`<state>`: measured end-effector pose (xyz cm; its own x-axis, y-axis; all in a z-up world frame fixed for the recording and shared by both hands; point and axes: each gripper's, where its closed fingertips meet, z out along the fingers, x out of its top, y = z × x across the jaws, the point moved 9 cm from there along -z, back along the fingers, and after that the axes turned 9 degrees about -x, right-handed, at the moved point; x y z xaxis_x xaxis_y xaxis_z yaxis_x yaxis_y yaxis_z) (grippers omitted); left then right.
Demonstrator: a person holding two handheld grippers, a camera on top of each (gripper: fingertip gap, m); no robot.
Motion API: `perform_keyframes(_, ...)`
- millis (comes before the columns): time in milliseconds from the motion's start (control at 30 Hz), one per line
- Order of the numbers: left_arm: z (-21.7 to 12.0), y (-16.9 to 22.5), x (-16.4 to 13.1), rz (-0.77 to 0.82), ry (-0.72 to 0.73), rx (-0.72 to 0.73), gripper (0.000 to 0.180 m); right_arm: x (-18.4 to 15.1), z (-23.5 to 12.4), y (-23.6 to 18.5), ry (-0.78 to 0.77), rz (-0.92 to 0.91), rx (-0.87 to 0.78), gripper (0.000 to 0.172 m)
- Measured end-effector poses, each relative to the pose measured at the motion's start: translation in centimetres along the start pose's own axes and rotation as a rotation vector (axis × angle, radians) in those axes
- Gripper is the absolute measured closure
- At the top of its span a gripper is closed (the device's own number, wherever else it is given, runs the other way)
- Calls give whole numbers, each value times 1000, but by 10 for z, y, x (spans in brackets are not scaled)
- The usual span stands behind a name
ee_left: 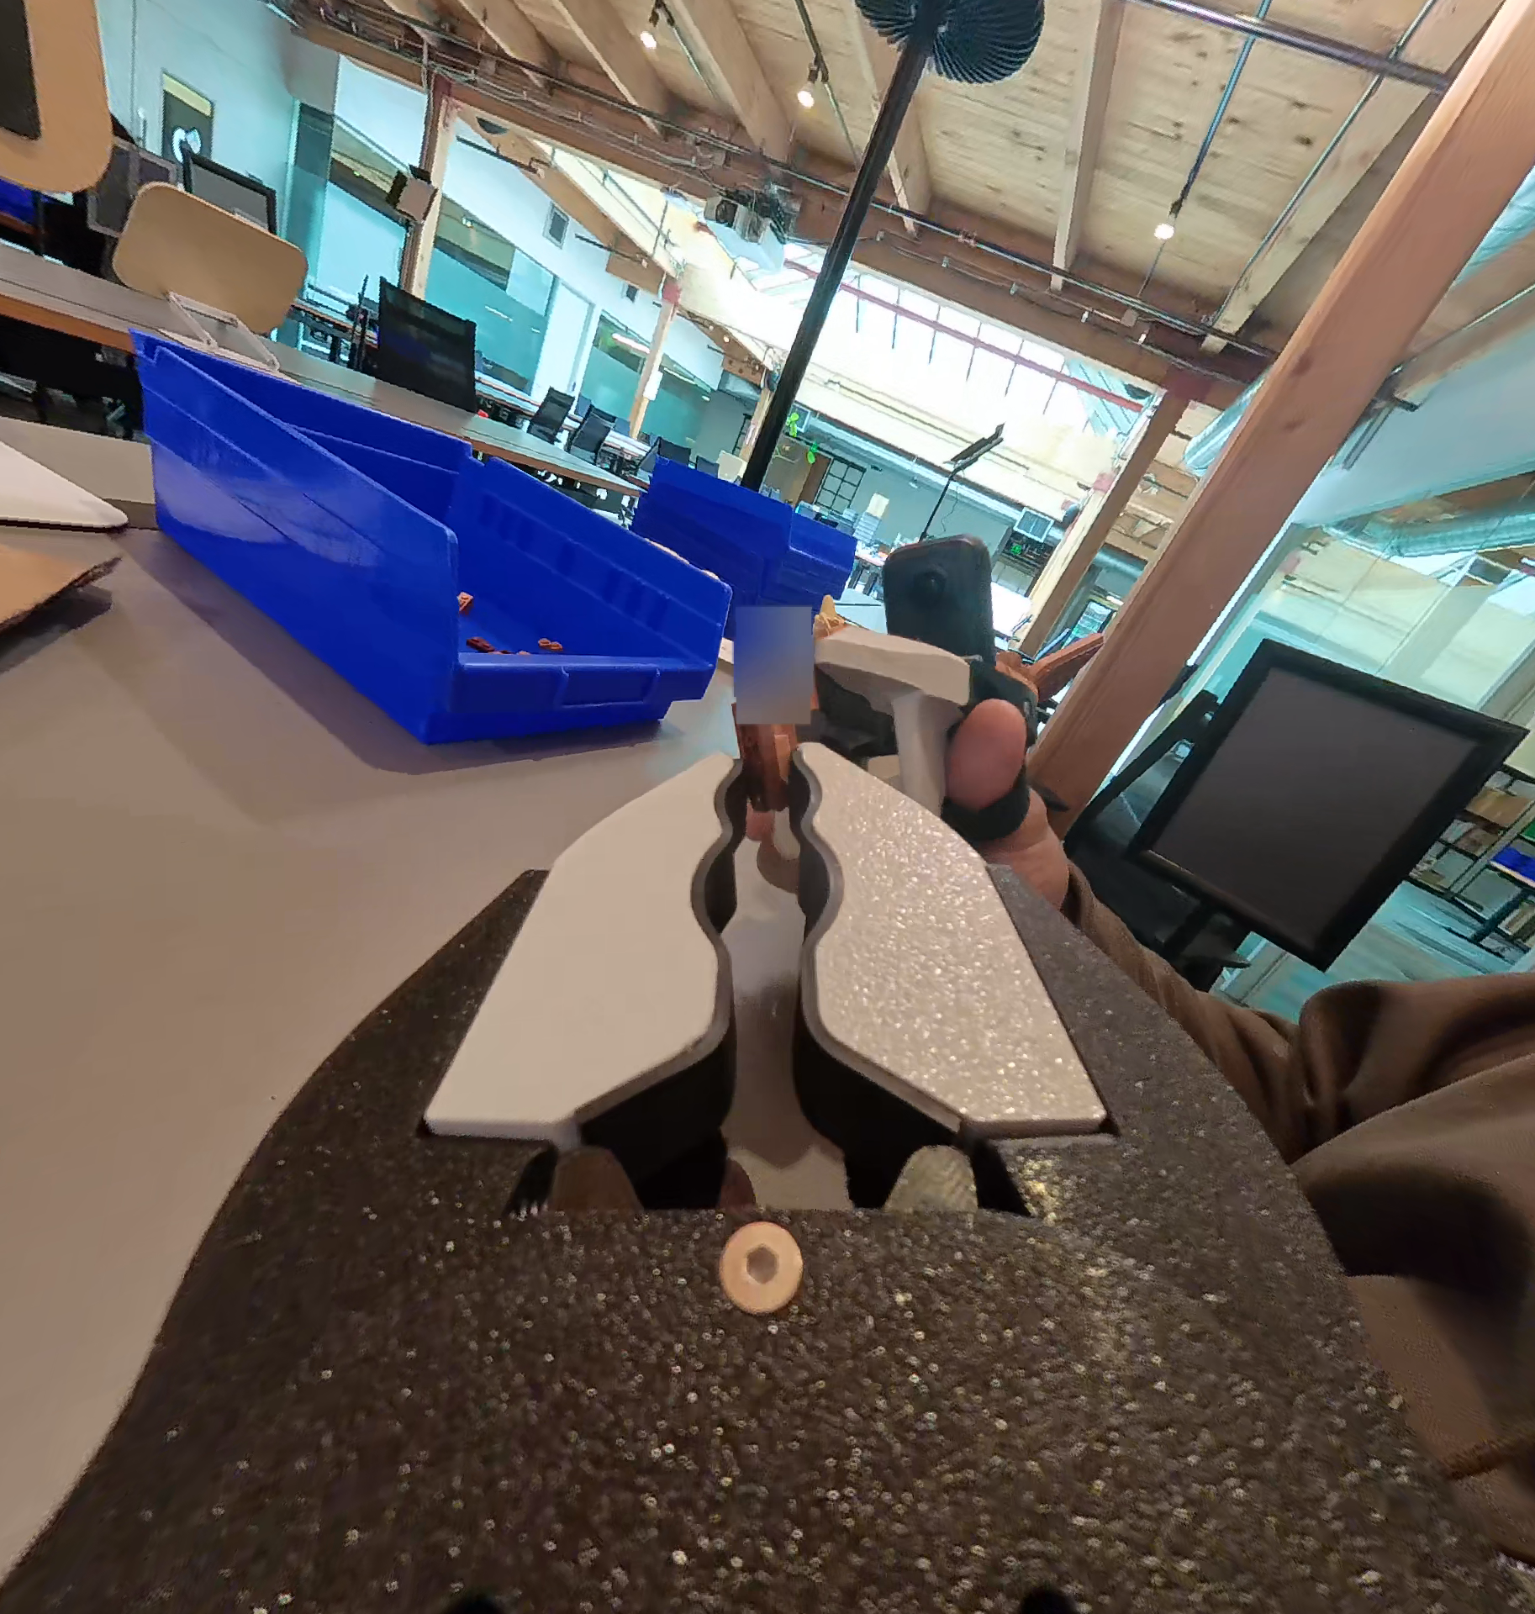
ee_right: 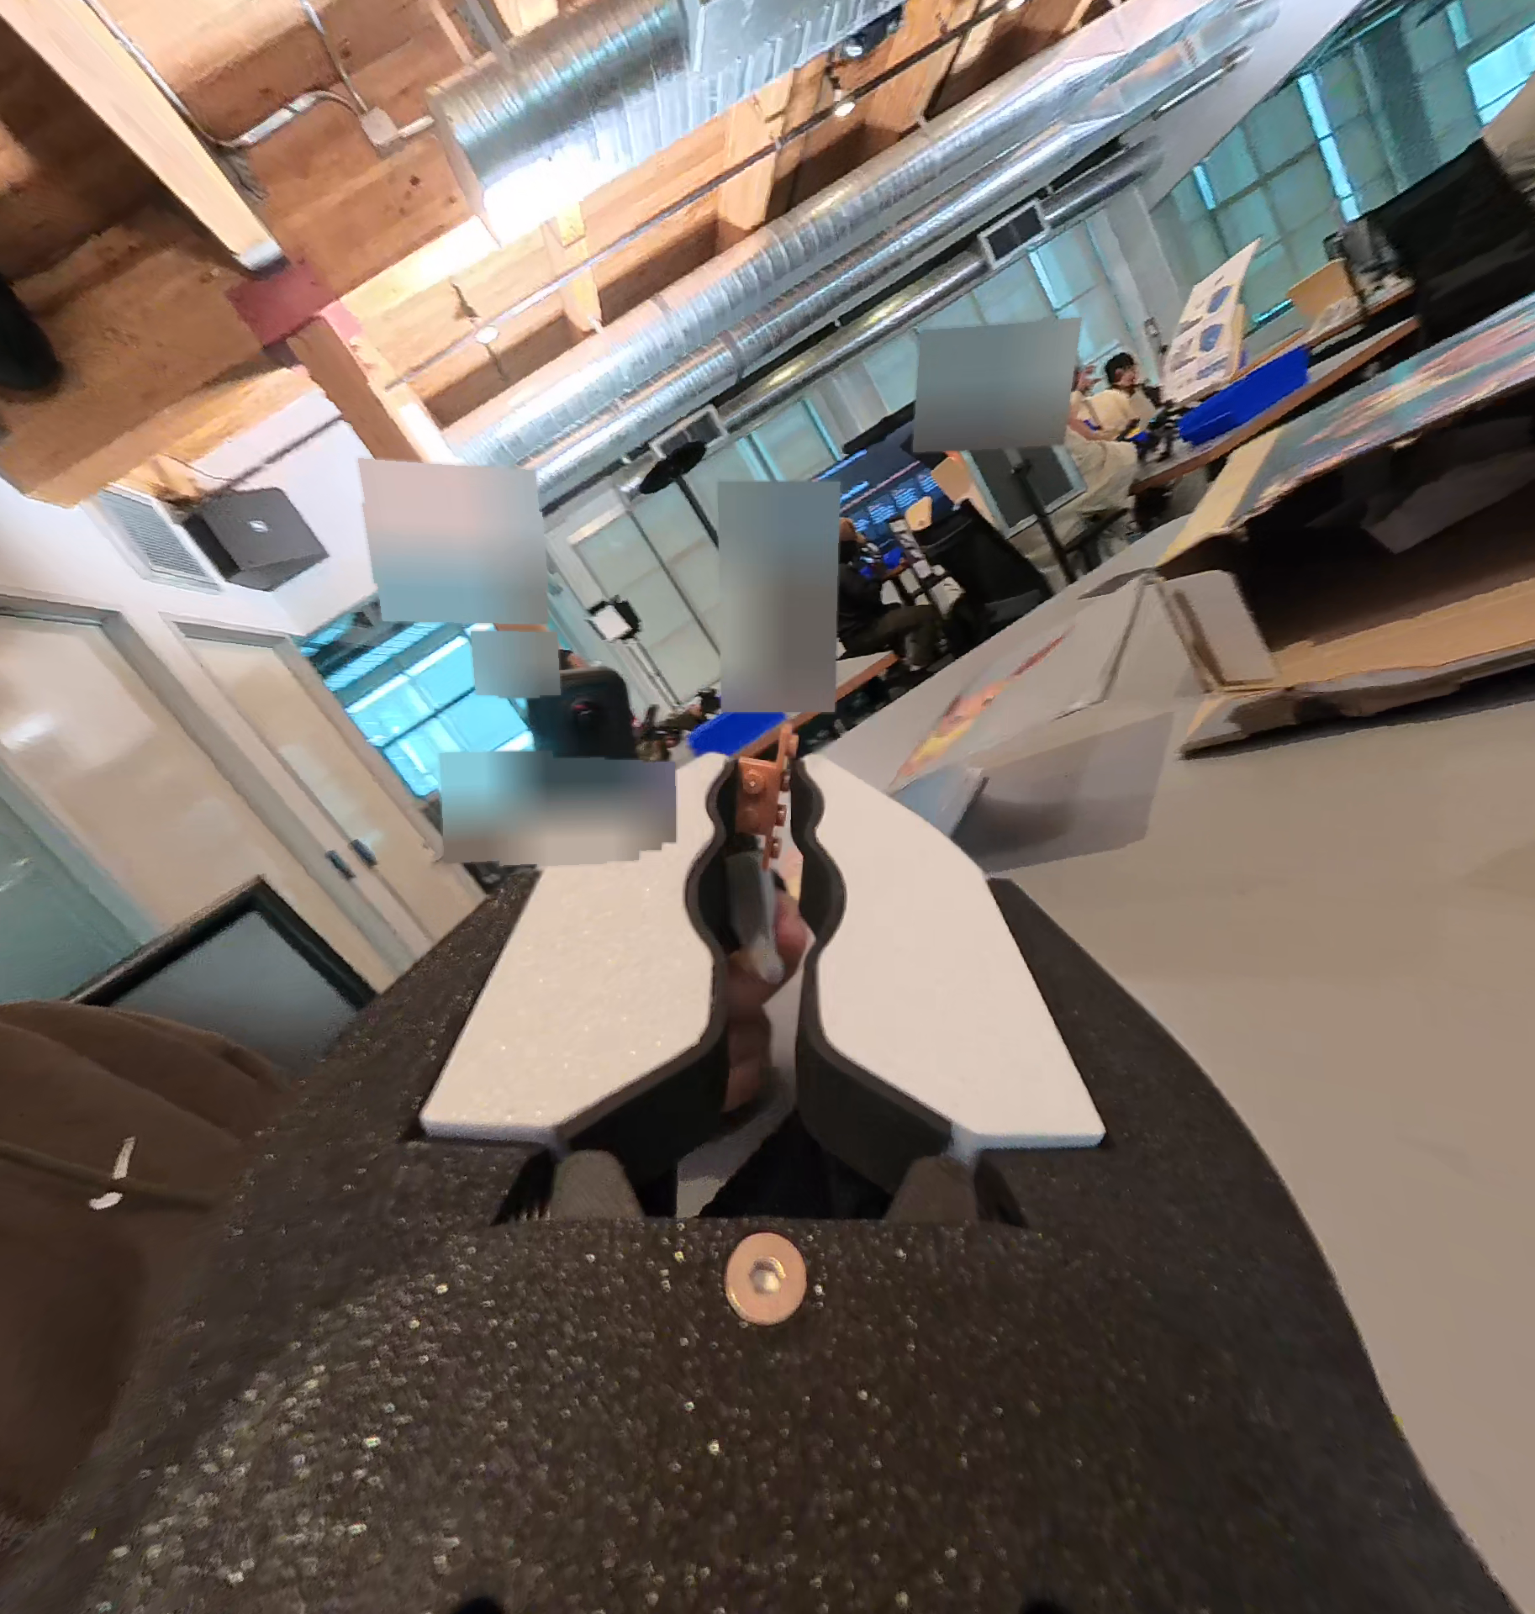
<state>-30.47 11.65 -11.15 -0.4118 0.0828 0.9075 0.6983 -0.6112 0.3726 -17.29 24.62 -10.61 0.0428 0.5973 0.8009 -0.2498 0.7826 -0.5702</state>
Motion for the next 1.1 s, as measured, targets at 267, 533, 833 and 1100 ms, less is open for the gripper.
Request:
perform_keyframes(267,5,0,-4,9,-36,12,171,80,-25,53,35,-233,-589,161)
perform_keyframes(533,6,0,-5,10,-51,15,171,113,-37,124,0,-96,-811,147)
perform_keyframes(833,6,1,-6,-11,-58,-22,171,82,-41,45,75,-453,-571,152)
perform_keyframes(1100,8,7,-7,-4,-84,-121,171,26,-20,-16,-88,-737,-167,152)
